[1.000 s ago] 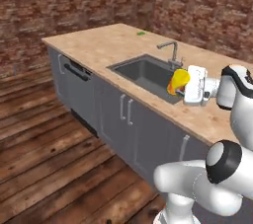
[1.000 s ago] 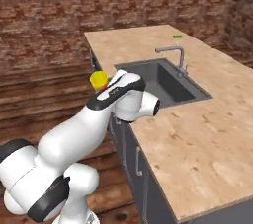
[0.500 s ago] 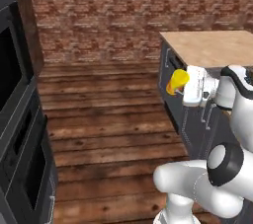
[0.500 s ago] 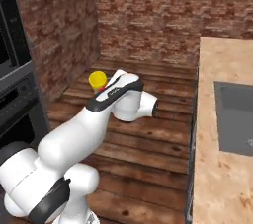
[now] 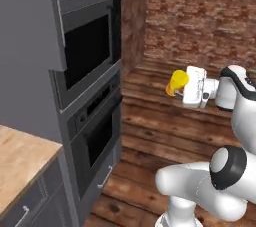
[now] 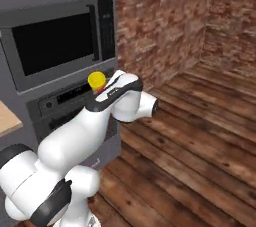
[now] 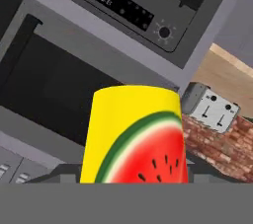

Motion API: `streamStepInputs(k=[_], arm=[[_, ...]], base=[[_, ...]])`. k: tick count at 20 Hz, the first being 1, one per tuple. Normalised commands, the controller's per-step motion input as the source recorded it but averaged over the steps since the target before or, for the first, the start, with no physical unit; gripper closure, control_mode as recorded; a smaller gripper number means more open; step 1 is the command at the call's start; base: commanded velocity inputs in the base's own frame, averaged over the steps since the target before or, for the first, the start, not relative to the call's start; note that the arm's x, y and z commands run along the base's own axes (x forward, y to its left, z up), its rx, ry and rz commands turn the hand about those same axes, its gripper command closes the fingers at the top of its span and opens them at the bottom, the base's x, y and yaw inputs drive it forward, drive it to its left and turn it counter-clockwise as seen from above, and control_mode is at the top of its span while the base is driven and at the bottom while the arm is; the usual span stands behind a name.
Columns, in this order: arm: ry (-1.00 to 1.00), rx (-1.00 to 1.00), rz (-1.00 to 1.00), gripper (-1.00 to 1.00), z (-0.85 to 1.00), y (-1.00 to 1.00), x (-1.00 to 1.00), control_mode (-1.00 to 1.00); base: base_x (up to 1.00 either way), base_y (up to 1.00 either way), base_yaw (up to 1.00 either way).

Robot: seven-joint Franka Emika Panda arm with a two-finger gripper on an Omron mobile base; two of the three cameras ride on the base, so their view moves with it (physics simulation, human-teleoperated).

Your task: Move the cup from next to the sink to the open cabinet. Then, move the bowl with the broccoli to the fridge to clear the area for faucet cleaning.

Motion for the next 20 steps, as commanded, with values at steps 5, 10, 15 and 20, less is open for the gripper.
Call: streamStepInputs(k=[5,10,15,20], arm=[[0.0,0.0,0.0,1.0,0.0,0.0,0.0,1.0],[0.0,0.0,0.0,1.0,0.0,0.0,0.0,1.0],[0.0,0.0,0.0,1.0,0.0,0.0,0.0,1.0],[0.0,0.0,0.0,1.0,0.0,0.0,0.0,1.0]], base=[[-0.23,0.0,0.85],[-0.39,0.0,0.84],[-0.35,0.03,0.81],[-0.2,0.06,0.79]])
